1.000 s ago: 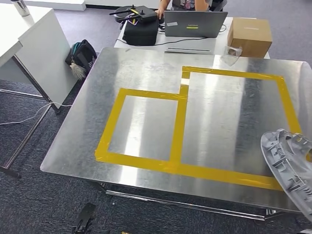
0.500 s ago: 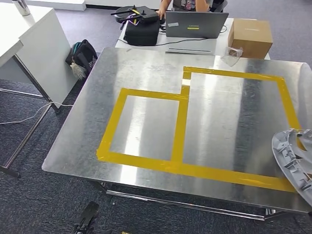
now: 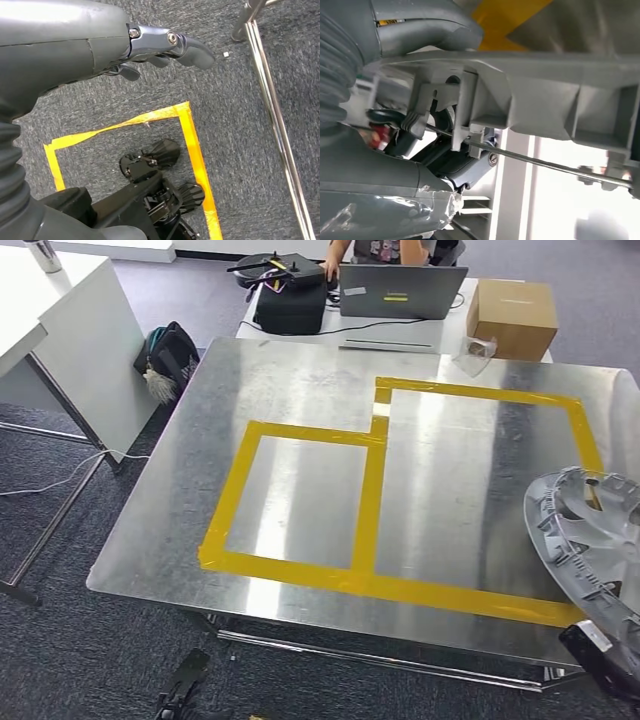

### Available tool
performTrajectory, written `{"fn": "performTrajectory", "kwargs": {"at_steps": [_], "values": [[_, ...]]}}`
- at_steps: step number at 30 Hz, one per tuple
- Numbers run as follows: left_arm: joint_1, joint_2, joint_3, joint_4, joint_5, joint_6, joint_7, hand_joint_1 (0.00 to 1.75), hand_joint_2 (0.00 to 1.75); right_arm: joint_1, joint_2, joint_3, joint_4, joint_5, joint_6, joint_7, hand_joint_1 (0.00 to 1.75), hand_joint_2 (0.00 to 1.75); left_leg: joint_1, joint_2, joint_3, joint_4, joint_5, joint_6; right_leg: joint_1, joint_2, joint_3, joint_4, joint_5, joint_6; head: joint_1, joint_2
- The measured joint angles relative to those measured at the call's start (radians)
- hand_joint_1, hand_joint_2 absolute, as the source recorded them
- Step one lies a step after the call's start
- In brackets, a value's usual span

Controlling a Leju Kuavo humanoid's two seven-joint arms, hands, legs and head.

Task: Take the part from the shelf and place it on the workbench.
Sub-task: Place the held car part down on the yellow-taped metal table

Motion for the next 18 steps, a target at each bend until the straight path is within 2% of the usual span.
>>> {"fn": "performTrajectory", "kwargs": {"at_steps": [7, 11, 14, 18], "values": [[-0.020, -0.009, -0.024, 0.000, -0.028, -0.023, 0.023, 0.00, 1.75, -0.013, -0.156, 0.349, 0.049, 0.029, -0.073, 0.103, 1.75, 1.75, 0.000, 0.001, 0.000, 0.000, 0.001, 0.001, 0.000, 0.001, 0.000, 0.000, 0.001, 0.000, 0.000, 0.000], [-0.032, -0.015, -0.038, 0.000, -0.035, -0.033, 0.029, 0.00, 1.75, -0.049, -0.215, 0.527, 0.077, 0.036, -0.079, 0.126, 1.75, 1.75, 0.000, 0.001, 0.001, 0.000, 0.001, 0.001, 0.000, 0.001, 0.000, 0.000, 0.001, 0.000, 0.000, 0.000], [-0.034, -0.017, -0.042, 0.000, -0.037, -0.035, 0.030, 0.00, 1.75, -0.065, -0.243, 0.607, 0.092, 0.032, -0.082, 0.132, 1.75, 1.75, 0.000, 0.001, 0.001, 0.000, 0.001, 0.001, 0.000, 0.000, 0.000, 0.000, 0.001, 0.000, 0.000, 0.000], [-0.034, -0.017, -0.045, 0.000, -0.038, -0.034, 0.030, 0.00, 1.75, -0.076, -0.280, 0.665, 0.107, 0.004, -0.096, 0.166, 1.75, 1.75, 0.000, 0.001, 0.000, 0.000, 0.001, 0.001, 0.000, 0.000, 0.000, -0.001, 0.001, 0.000, 0.000, 0.000]]}}
